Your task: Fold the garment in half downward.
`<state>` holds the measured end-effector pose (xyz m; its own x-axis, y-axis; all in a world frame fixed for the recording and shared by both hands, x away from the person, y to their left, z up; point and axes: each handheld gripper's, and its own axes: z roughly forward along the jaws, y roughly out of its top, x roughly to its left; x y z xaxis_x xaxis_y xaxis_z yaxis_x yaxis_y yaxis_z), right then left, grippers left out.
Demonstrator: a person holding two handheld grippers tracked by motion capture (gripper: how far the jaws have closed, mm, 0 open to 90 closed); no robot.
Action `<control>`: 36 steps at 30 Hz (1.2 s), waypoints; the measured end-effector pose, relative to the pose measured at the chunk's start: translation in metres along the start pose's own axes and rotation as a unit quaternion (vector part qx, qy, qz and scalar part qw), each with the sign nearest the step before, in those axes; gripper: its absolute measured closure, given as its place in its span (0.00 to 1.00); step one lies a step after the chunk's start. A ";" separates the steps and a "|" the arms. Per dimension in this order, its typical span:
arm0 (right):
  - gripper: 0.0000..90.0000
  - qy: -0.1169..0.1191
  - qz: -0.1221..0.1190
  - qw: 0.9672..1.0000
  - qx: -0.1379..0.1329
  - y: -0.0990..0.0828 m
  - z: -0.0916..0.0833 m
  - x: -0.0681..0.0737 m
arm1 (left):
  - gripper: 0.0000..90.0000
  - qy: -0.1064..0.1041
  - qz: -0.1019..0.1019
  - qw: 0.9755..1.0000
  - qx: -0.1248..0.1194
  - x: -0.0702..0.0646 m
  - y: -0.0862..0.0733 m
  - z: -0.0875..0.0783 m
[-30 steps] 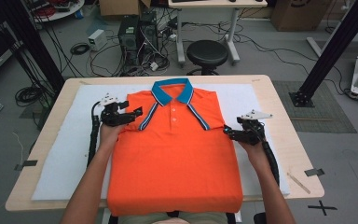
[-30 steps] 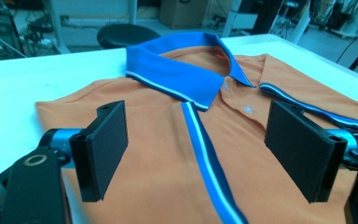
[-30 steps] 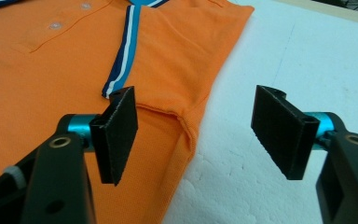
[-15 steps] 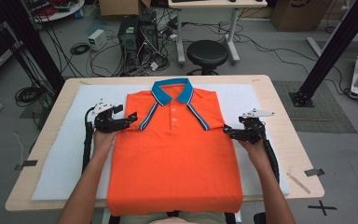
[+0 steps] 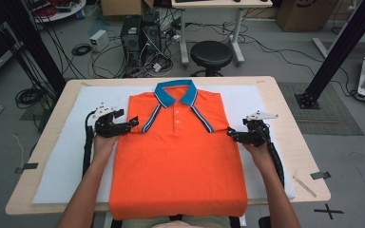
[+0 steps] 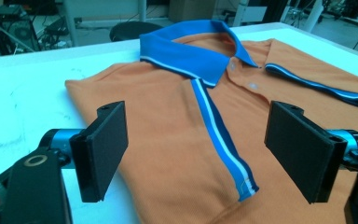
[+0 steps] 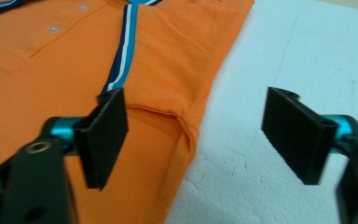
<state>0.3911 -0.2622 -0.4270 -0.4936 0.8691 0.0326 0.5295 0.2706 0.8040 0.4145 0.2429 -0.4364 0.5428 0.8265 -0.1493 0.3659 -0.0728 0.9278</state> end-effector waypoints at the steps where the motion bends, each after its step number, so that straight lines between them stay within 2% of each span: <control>1: 0.30 0.001 0.002 1.000 0.003 -0.001 0.000 0.000 | 0.24 0.002 -0.009 1.000 0.006 0.000 -0.001 -0.002; 4: 0.32 -0.001 0.005 1.000 0.004 -0.003 -0.001 0.000 | 0.24 -0.001 -0.014 1.000 0.013 0.000 -0.002 -0.004; 7: 0.37 -0.004 0.008 1.000 0.006 -0.007 -0.003 -0.001 | 0.24 -0.001 -0.017 0.999 0.033 -0.002 -0.006 -0.010; 11: 0.44 -0.008 0.014 1.000 0.011 -0.013 -0.006 -0.002 | 0.27 0.010 -0.021 0.999 0.048 -0.005 -0.010 -0.018; 12: 0.46 -0.007 0.015 1.000 0.013 -0.014 -0.006 -0.002 | 0.29 0.020 -0.022 0.997 0.066 -0.006 -0.013 -0.023; 14: 0.51 -0.007 0.016 1.000 0.020 -0.017 -0.007 -0.003 | 0.30 0.027 -0.026 0.996 0.078 -0.007 -0.018 -0.030; 17: 0.55 -0.002 0.015 0.999 0.029 -0.019 -0.007 -0.003 | 0.35 0.031 -0.037 0.995 0.082 -0.006 -0.024 -0.036; 18: 0.61 0.003 0.013 0.999 0.035 -0.021 -0.008 -0.001 | 0.39 0.037 -0.049 0.994 0.092 -0.006 -0.029 -0.041; 21: 0.67 0.007 0.011 0.999 0.043 -0.024 -0.008 0.003 | 0.45 0.037 -0.062 0.991 0.114 -0.007 -0.036 -0.046; 23: 0.69 0.012 0.010 0.999 0.048 -0.027 -0.009 0.006 | 0.48 0.034 -0.062 0.991 0.118 -0.009 -0.038 -0.048; 24: 0.70 0.013 0.007 0.999 0.050 -0.028 -0.009 0.008 | 0.50 0.037 -0.055 0.991 0.118 -0.013 -0.040 -0.053; 27: 0.71 0.007 0.001 0.998 0.061 -0.032 -0.012 0.011 | 0.53 0.041 -0.050 0.991 0.119 -0.016 -0.042 -0.057; 29: 0.71 0.005 -0.001 0.998 0.065 -0.034 -0.012 0.011 | 0.56 0.042 -0.047 0.990 0.127 -0.018 -0.043 -0.060; 30: 0.71 0.007 0.000 0.998 0.066 -0.035 -0.013 0.012 | 0.58 0.047 -0.043 0.988 0.138 -0.019 -0.044 -0.060; 31: 0.71 0.008 0.001 0.998 0.067 -0.036 -0.013 0.012 | 0.60 0.047 -0.043 0.988 0.138 -0.019 -0.044 -0.060; 32: 0.72 0.010 0.000 0.998 0.068 -0.036 -0.013 0.012 | 0.61 0.055 -0.043 0.986 0.149 -0.019 -0.044 -0.058; 35: 0.72 0.012 0.000 0.997 0.072 -0.036 -0.013 0.014 | 0.67 0.064 -0.035 0.986 0.152 -0.021 -0.044 -0.057; 36: 0.73 0.015 -0.003 0.997 0.077 -0.036 -0.011 0.015 | 0.70 0.073 -0.028 0.985 0.154 -0.021 -0.044 -0.058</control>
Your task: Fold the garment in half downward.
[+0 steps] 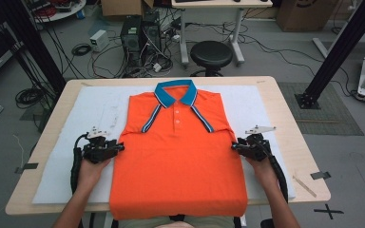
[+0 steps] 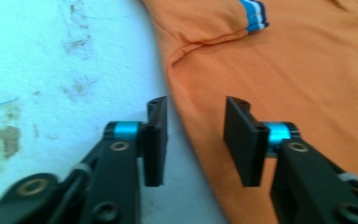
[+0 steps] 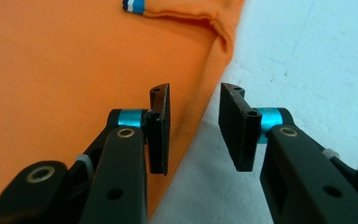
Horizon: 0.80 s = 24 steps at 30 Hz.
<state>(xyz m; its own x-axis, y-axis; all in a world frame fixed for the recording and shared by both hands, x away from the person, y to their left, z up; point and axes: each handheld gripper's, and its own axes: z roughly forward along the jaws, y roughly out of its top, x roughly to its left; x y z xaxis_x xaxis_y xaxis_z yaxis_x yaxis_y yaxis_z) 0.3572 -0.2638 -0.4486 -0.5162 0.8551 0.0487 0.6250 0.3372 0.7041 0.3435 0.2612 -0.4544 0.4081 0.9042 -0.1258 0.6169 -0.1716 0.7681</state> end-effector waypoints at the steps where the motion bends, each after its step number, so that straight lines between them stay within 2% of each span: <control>1: 0.73 0.000 0.000 1.000 0.000 0.000 0.000 0.000 | 0.74 0.000 0.000 1.000 0.000 0.000 0.000 0.000; 2: 0.74 -0.001 -0.002 1.000 0.006 0.000 0.002 0.002 | 0.78 0.009 0.002 1.000 0.000 0.000 0.000 0.000; 4: 0.81 -0.003 -0.004 1.000 0.009 0.000 0.001 0.002 | 0.83 0.010 0.002 1.000 0.000 0.000 0.000 -0.001; 5: 0.85 -0.002 -0.008 1.000 0.009 0.000 0.001 0.002 | 0.89 -0.001 0.003 1.000 0.000 0.000 -0.001 -0.001; 6: 0.89 -0.002 -0.006 1.000 0.009 0.000 0.000 0.002 | 0.96 -0.001 0.008 1.000 -0.001 -0.001 -0.001 -0.001; 7: 0.96 -0.001 -0.011 1.000 0.009 0.000 0.000 0.003 | 0.97 -0.001 0.008 1.000 -0.001 -0.001 -0.001 -0.001; 8: 0.98 -0.002 -0.017 1.000 0.009 0.000 0.000 0.003 | 0.97 0.005 0.016 1.000 -0.001 -0.004 -0.001 -0.001; 9: 0.98 -0.002 -0.017 1.000 0.009 0.000 0.000 0.003 | 0.97 0.005 0.016 1.000 -0.001 -0.004 -0.001 -0.001; 11: 0.99 -0.009 -0.028 0.999 0.013 0.000 -0.002 0.006 | 0.97 -0.005 0.003 1.000 -0.001 -0.001 -0.002 -0.003; 15: 0.99 -0.003 -0.021 1.000 0.015 -0.003 -0.008 0.005 | 0.98 -0.015 0.000 1.000 -0.001 0.000 -0.005 -0.008; 18: 0.99 0.003 -0.020 1.000 0.013 -0.006 -0.016 0.006 | 0.98 -0.028 -0.003 1.000 -0.006 0.002 -0.009 -0.021; 21: 0.99 0.007 -0.020 1.000 0.012 -0.008 -0.023 0.007 | 0.98 -0.032 -0.003 0.999 -0.007 0.002 -0.013 -0.025; 24: 0.98 0.006 -0.016 1.000 0.007 -0.010 -0.025 0.008 | 0.96 -0.041 -0.015 0.999 -0.018 0.003 -0.017 -0.027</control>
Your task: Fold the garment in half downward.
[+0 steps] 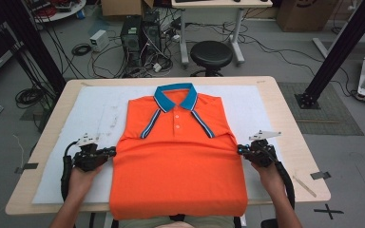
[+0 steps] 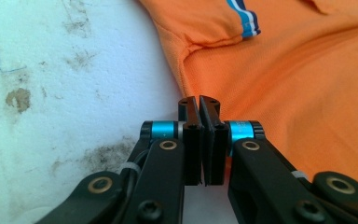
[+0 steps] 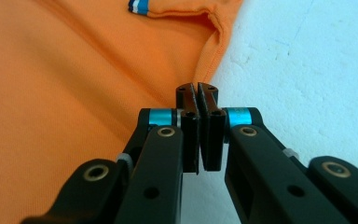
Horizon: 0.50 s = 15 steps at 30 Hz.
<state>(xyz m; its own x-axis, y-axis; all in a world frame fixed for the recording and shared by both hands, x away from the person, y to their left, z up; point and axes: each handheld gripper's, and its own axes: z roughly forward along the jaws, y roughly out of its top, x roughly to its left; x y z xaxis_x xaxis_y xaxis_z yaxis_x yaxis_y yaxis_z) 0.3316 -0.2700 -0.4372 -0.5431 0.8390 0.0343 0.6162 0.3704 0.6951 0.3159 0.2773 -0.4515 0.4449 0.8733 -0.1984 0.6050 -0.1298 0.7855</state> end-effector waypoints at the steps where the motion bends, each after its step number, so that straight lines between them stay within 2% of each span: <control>1: 0.92 -0.001 0.001 1.000 -0.003 0.000 0.000 0.001 | 0.91 -0.003 -0.004 1.000 0.001 0.000 0.000 0.001; 3: 0.83 -0.006 0.006 1.000 -0.013 0.000 0.000 0.002 | 0.74 -0.001 -0.007 1.000 -0.004 0.001 -0.001 0.001; 6: 0.79 -0.010 0.008 1.000 -0.028 -0.001 -0.005 0.004 | 0.66 -0.004 -0.009 1.000 -0.013 0.000 -0.003 -0.003; 10: 0.76 -0.013 0.009 0.999 -0.035 -0.007 -0.014 0.009 | 0.63 -0.004 -0.010 1.000 -0.013 -0.004 -0.009 -0.008; 15: 0.75 -0.014 0.011 1.000 -0.022 -0.020 -0.019 0.015 | 0.62 -0.005 -0.010 1.000 -0.014 -0.009 -0.018 -0.017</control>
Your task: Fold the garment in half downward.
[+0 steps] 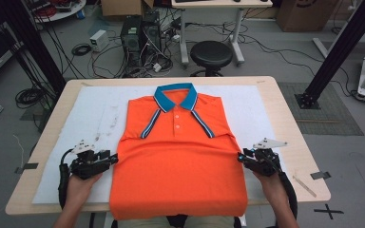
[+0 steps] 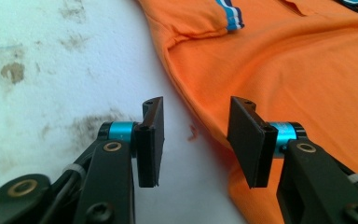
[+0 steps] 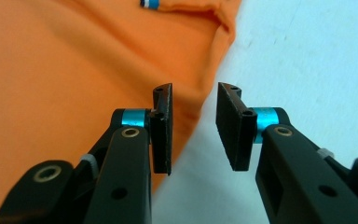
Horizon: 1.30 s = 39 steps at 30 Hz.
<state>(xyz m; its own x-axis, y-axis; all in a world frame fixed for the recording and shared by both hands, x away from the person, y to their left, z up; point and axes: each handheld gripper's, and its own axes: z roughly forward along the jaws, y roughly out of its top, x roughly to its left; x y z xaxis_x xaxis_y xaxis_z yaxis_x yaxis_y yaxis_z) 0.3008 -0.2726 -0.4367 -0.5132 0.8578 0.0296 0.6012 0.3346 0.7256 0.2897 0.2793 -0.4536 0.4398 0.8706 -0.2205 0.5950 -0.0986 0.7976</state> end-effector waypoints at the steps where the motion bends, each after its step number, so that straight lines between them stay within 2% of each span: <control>1: 0.75 0.000 0.001 1.000 0.003 -0.002 -0.001 0.002 | 0.62 -0.001 0.001 1.000 0.000 -0.001 -0.002 -0.002; 4: 0.75 0.000 0.000 1.000 0.010 -0.008 -0.002 0.008 | 0.63 -0.003 -0.002 1.000 0.005 -0.006 -0.007 -0.007; 7: 0.75 -0.002 -0.002 1.000 0.019 -0.012 -0.004 0.013 | 0.64 -0.006 -0.014 1.000 0.015 -0.011 -0.009 -0.010; 10: 0.80 -0.002 0.007 0.999 0.037 -0.014 -0.003 0.016 | 0.68 -0.009 -0.009 1.000 0.028 -0.019 -0.015 -0.010; 11: 0.82 -0.003 0.008 0.999 0.038 -0.015 -0.003 0.016 | 0.68 0.002 0.004 1.000 0.023 -0.024 -0.019 -0.012; 12: 0.86 0.001 0.010 0.999 0.039 -0.015 -0.003 0.016 | 0.73 0.014 0.018 0.999 0.024 -0.028 -0.020 -0.013; 14: 0.96 0.010 0.006 0.999 0.041 -0.015 -0.003 0.015 | 0.90 0.016 0.022 0.999 0.028 -0.030 -0.021 -0.015; 15: 0.97 0.012 0.001 0.999 0.043 -0.014 -0.003 0.017 | 0.94 0.008 0.014 0.999 0.029 -0.030 -0.022 -0.015; 18: 0.98 0.015 -0.003 0.999 0.045 -0.013 -0.003 0.016 | 0.96 0.009 0.016 0.999 0.032 -0.031 -0.021 -0.015; 20: 0.98 0.022 0.003 0.999 0.047 -0.014 -0.005 0.015 | 0.96 0.001 0.016 0.999 0.035 -0.030 -0.021 -0.017; 25: 0.98 0.029 0.000 0.999 0.044 -0.020 -0.017 0.017 | 0.97 -0.022 0.017 0.999 0.034 -0.030 -0.027 -0.028; 32: 0.98 0.032 -0.003 0.999 0.026 -0.026 -0.039 0.019 | 0.97 -0.035 0.006 0.999 0.022 -0.026 -0.031 -0.044; 33: 0.98 0.033 -0.003 0.999 0.026 -0.026 -0.043 0.019 | 0.97 -0.045 -0.002 0.999 0.017 -0.024 -0.032 -0.050; 34: 0.98 0.033 -0.003 0.999 0.026 -0.026 -0.043 0.019 | 0.97 -0.045 -0.002 0.999 0.017 -0.024 -0.032 -0.050; 39: 0.98 0.042 -0.004 0.999 0.023 -0.031 -0.062 0.020 | 0.98 -0.072 -0.007 0.997 0.018 -0.024 -0.037 -0.063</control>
<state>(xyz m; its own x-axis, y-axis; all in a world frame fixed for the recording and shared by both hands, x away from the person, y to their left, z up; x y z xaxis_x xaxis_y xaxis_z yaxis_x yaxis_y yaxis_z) 0.2339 -0.2902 -0.4163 -0.5669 0.8197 0.0827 0.6227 0.3605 0.6945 0.2147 0.2926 -0.4421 0.5221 0.7935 -0.3127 0.6244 -0.1059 0.7739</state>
